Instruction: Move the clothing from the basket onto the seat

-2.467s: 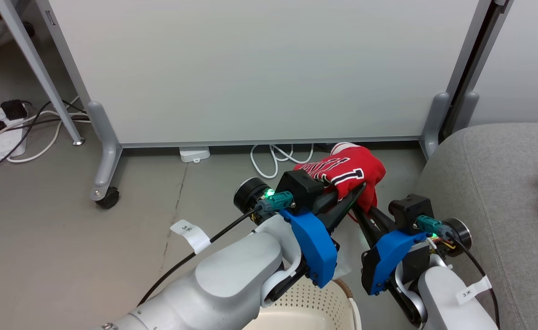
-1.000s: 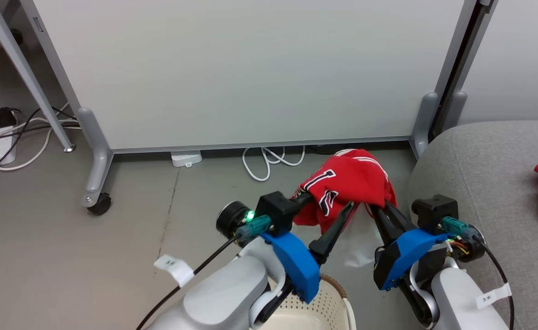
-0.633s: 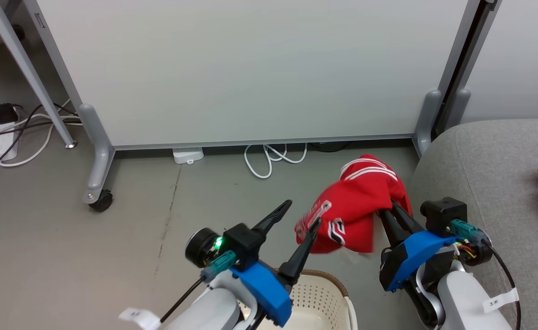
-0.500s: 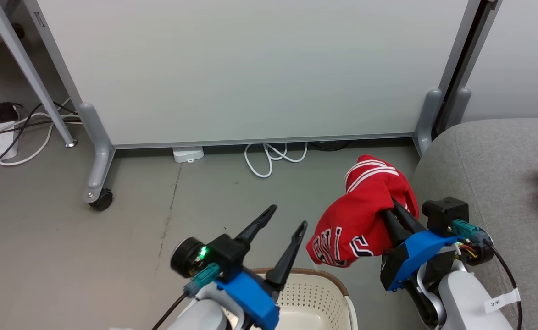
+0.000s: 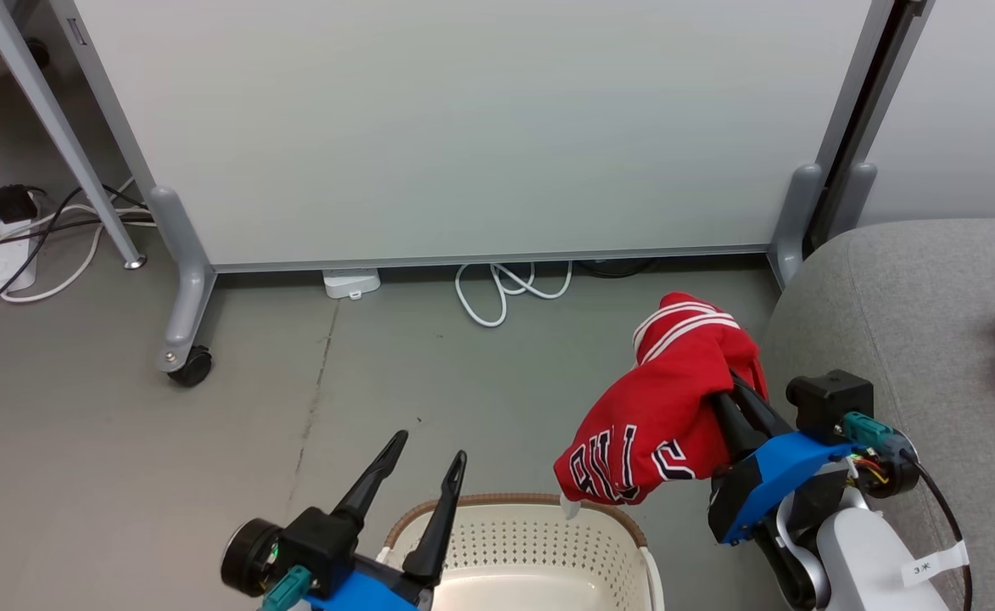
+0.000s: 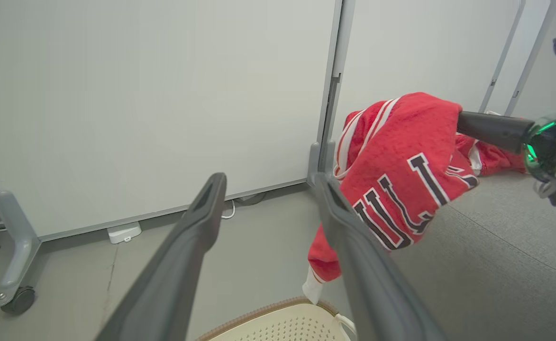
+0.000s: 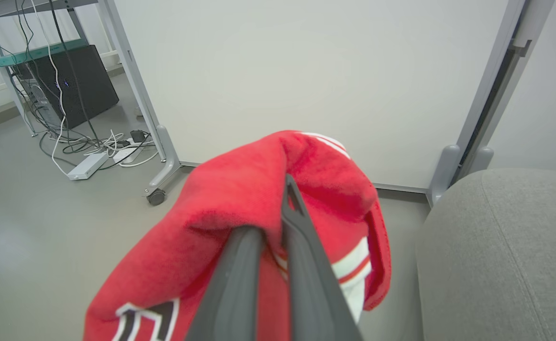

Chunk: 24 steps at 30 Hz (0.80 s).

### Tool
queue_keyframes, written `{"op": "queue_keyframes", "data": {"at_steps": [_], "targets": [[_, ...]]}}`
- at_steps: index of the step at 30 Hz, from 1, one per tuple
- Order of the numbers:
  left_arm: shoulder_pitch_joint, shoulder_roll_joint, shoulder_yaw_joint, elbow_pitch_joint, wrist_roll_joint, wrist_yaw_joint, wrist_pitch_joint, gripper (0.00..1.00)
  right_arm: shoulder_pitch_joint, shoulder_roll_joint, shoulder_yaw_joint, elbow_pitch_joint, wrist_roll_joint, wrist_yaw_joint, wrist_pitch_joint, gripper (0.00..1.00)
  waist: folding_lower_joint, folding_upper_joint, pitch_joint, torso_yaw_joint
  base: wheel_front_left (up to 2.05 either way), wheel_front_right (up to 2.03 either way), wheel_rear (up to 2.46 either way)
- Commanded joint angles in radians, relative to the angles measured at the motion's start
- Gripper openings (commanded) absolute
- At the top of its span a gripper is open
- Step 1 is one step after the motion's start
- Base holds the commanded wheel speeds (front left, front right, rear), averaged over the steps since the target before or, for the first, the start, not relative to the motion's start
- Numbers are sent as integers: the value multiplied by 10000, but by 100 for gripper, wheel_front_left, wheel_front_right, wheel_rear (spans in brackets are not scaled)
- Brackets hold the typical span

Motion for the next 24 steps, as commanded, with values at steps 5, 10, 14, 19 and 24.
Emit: {"op": "queue_keyframes", "data": {"at_steps": [5, 10, 14, 19, 24], "targets": [[426, -129, 491, -148, 416, -142, -45, 100, 113, -3, -31, -86, 79, 5, -40, 0, 0, 0, 27, 3, 0, 0, 0], [593, -274, 768, -112, 621, -209, -45, 100, 129, -3, -28, -72, 96, 5, -55, 0, 0, 0, 50, -34, 0, 0, 0], [568, -350, 842, -90, 711, -246, -45, 100, 126, -3, -54, -69, 114, 5, -78, 0, 0, 0, 75, -126, 0, 0, 0], [528, -338, 704, -158, 646, -217, -46, 100, 58, -3, -20, -63, 174, 5, -101, 0, 0, 0, 134, -445, 0, 0, 0], [475, -328, 650, -206, 582, -219, -46, 100, -41, -3, 32, -35, 180, 5, -138, 0, 0, 0, 211, -1014, 0, 0, 0]]}}
